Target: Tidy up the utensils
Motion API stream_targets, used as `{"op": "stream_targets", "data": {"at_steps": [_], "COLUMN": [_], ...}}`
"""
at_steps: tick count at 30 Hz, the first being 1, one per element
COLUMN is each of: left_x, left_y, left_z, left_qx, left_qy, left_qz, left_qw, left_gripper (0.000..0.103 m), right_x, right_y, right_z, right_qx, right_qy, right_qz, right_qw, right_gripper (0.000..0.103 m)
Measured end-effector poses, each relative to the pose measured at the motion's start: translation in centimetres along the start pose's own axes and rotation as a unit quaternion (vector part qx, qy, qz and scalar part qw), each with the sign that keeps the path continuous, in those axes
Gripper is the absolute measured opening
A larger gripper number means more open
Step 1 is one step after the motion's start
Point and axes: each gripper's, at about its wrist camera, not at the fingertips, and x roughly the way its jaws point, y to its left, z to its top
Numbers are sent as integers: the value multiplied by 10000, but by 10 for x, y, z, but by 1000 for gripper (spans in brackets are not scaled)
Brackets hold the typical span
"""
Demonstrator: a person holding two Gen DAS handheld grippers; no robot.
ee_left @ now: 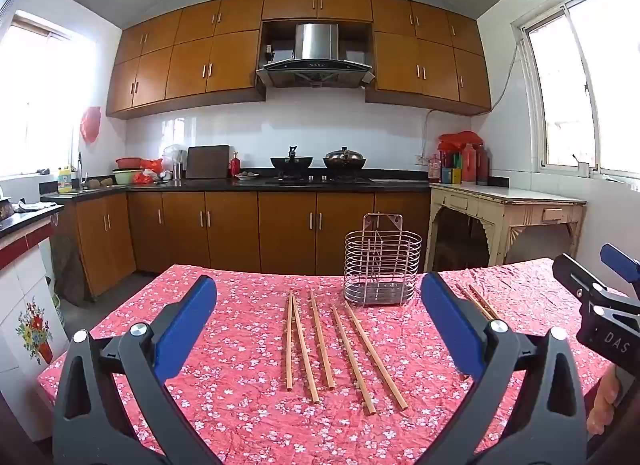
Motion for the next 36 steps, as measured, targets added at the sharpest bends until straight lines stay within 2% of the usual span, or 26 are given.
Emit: {"op": "stream_targets", "data": {"at_steps": [36], "left_x": [0], "left_y": [2], "left_z": [-1], "left_qx": [-88], "left_qy": [32], "left_qz": [-18], "left_qw": [10000], "left_gripper": [101], "right_x": [1], "right_y": [1], "right_z": [-1], "right_qx": [4], "right_qy": [-1], "right_qz": [1], "right_qw": [10000], "right_gripper": [99]}}
